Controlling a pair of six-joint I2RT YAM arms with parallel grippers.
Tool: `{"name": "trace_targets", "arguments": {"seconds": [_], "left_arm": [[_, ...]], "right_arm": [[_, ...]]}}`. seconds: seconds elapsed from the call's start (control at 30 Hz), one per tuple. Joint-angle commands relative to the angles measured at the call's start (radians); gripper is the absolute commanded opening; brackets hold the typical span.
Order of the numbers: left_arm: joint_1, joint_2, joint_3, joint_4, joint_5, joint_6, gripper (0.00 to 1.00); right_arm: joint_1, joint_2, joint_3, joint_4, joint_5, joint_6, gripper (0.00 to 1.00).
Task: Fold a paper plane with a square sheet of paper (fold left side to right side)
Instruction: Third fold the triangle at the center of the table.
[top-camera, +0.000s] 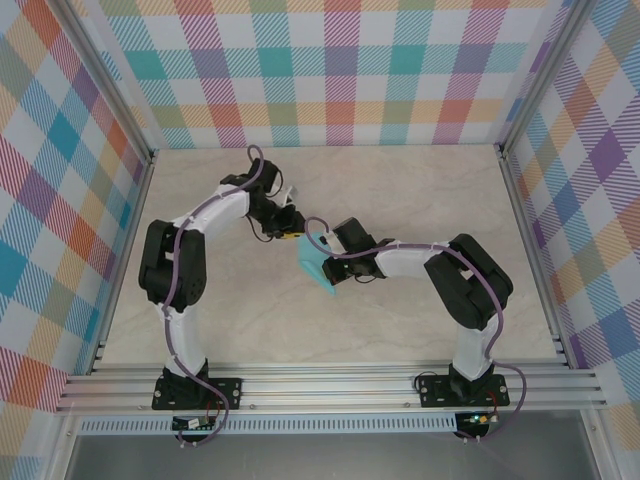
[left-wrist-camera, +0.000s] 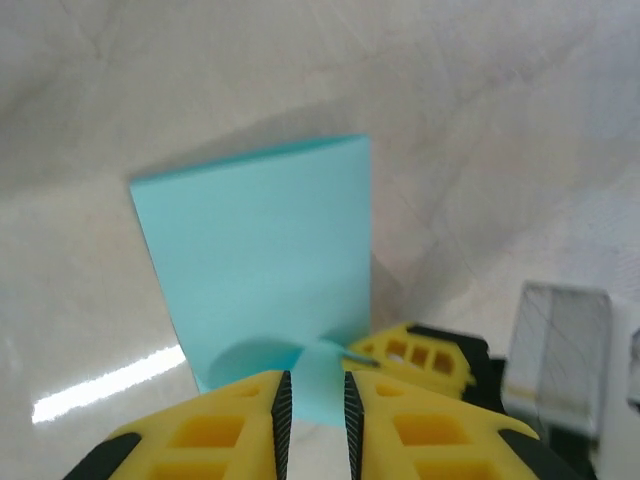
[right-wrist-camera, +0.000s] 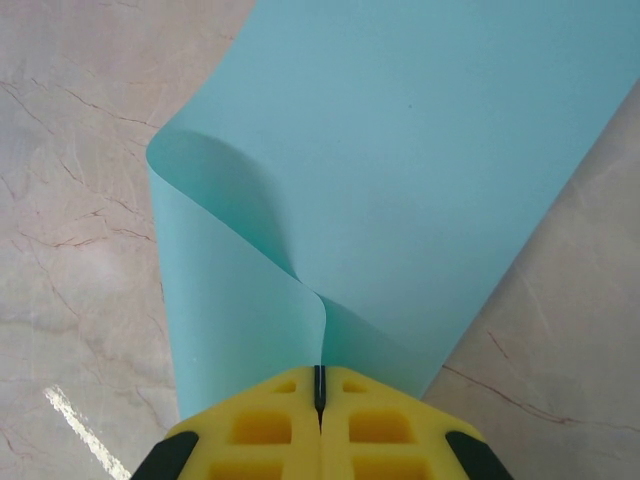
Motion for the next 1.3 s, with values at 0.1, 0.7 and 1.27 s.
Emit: {"name": "trace_targets", "arguments": {"seconds": [0.1,0.7,1.27], "left_arm": [[-0.012,-0.091,-0.203,0.126,0.173,-0.067,0.17],[-0.067,0.055,-0.251,0.230,0.159,-0.117,0.18],[-0.066,0.131,-0.255,0.236,0.077,-0.110,0.18]], "right_arm": [[-0.004,0.029,-0.017,-0.034,-0.002,0.015,0.00],[-0.004,0.034,-0.013,-0.043,0.007,0.016,0.00],[-0.013,-0.027,-0.016,-0.043,0.016,0.020,0.00]]}}
